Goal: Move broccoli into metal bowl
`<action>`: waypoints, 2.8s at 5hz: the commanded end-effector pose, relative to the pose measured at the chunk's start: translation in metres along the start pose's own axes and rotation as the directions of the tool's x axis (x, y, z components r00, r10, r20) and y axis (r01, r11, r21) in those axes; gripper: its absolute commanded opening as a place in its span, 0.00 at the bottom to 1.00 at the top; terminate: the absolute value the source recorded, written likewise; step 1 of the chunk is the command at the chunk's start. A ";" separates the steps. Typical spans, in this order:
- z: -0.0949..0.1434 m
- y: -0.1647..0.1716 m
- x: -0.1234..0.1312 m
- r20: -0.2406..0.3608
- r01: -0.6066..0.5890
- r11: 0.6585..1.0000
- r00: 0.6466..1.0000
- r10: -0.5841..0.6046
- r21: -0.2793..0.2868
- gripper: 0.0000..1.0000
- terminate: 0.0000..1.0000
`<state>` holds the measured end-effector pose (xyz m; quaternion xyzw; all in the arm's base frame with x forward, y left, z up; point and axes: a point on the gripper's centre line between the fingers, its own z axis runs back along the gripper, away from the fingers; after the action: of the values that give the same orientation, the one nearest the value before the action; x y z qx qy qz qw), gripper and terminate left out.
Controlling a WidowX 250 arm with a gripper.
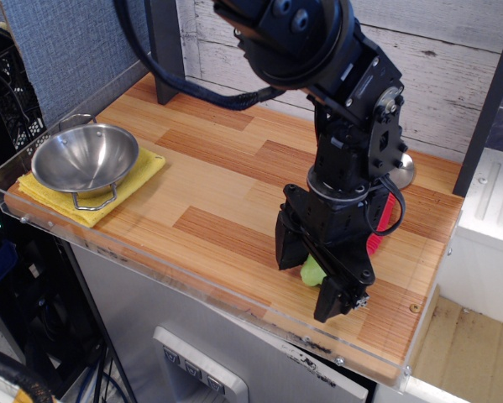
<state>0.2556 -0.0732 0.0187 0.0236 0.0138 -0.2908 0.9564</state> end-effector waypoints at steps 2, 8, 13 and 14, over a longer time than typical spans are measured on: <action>-0.001 0.010 0.008 -0.001 -0.037 0.999 0.999 0.037 0.024 1.00 0.00; 0.125 0.093 -0.042 0.257 -0.290 0.951 0.916 0.307 -0.103 0.00 0.00; 0.052 0.194 -0.143 0.088 -0.624 0.781 0.779 0.621 0.009 0.00 0.00; 0.032 0.193 -0.138 0.136 -0.580 0.811 0.812 0.568 0.078 0.00 0.00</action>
<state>0.2608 0.1572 0.0546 0.0591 -0.0479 0.0115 0.9970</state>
